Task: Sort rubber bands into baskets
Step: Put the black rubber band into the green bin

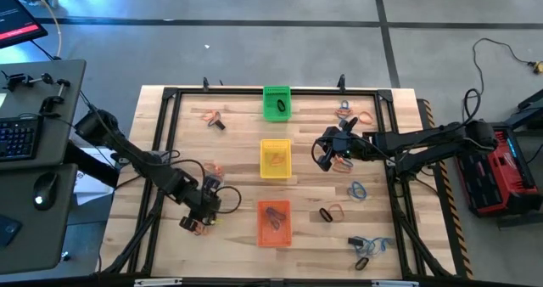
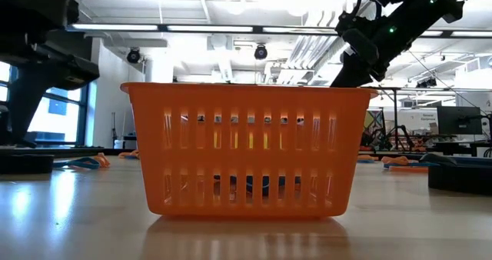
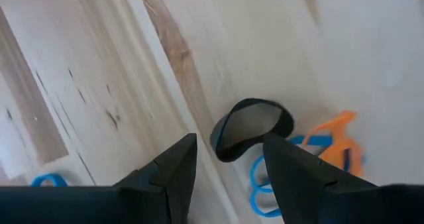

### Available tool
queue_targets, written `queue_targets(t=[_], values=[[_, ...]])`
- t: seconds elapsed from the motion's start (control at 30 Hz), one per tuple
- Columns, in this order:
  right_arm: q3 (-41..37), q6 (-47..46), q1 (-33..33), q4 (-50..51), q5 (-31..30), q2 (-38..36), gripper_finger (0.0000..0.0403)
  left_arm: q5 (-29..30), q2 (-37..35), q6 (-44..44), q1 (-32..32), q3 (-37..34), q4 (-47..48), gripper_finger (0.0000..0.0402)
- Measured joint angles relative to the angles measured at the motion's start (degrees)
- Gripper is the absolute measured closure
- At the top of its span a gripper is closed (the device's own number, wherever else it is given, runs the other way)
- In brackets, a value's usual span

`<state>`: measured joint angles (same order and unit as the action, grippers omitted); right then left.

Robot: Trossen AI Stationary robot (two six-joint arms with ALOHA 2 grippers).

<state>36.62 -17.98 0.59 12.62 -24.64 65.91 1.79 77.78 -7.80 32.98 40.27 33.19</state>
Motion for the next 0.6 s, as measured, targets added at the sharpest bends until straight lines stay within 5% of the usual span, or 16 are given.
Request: queue_targets(t=[0.4, 0.6], values=[[0.0, 0.0, 0.0, 0.2, 0.0, 0.0, 0.0403, 0.6, 5.9, 6.0, 1.3, 0.0, -0.3, 0.0236], [0.0, 0.0, 0.0, 0.1, 0.0, 0.0, 0.0403, 1.1, 6.0, 7.2, 1.3, 0.0, -2.8, 0.0293]])
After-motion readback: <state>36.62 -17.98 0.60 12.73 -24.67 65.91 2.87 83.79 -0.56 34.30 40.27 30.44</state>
